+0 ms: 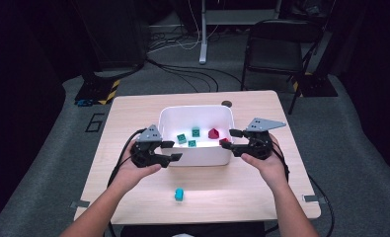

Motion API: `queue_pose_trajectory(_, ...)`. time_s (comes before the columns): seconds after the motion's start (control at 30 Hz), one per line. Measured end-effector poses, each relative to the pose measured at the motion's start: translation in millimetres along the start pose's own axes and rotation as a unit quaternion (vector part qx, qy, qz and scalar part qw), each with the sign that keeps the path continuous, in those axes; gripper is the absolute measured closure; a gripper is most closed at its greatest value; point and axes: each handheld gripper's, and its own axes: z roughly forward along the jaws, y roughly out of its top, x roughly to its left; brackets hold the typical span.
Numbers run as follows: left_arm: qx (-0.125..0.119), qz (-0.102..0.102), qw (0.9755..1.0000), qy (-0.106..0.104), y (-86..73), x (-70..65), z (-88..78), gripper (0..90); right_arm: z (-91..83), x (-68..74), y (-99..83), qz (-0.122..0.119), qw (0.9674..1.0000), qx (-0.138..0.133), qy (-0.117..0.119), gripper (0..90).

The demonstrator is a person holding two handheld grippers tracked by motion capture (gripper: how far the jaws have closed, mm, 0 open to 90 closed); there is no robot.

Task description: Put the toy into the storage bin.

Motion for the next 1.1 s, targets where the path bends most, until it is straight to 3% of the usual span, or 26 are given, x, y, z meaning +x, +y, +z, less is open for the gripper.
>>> queue_pose_trajectory(0.23, 0.01, 0.005, 0.9999, -0.001, -29.8, -11.4, 13.4, 44.2, -0.1, 0.2, 0.0, 0.0, 1.0, 0.0, -0.001, 41.9)
queue_pose_trajectory(0.67, 0.039, 0.0, 0.9984, -0.042, -80.3, -20.5, 41.3, 42.5, 0.9, 0.4, -0.4, -0.001, 1.0, 0.001, -0.001, 41.8)
queue_pose_trajectory(0.87, 0.048, 0.002, 0.9972, -0.057, -93.6, -19.8, 52.5, 42.4, 2.2, 0.6, -1.0, 0.0, 1.0, 0.004, 0.0, 41.8)
queue_pose_trajectory(1.1, 0.047, 0.009, 0.9964, -0.07, -97.6, -21.8, 62.1, 42.3, 2.6, 0.6, -1.3, 0.0, 1.0, 0.004, 0.0, 41.8)
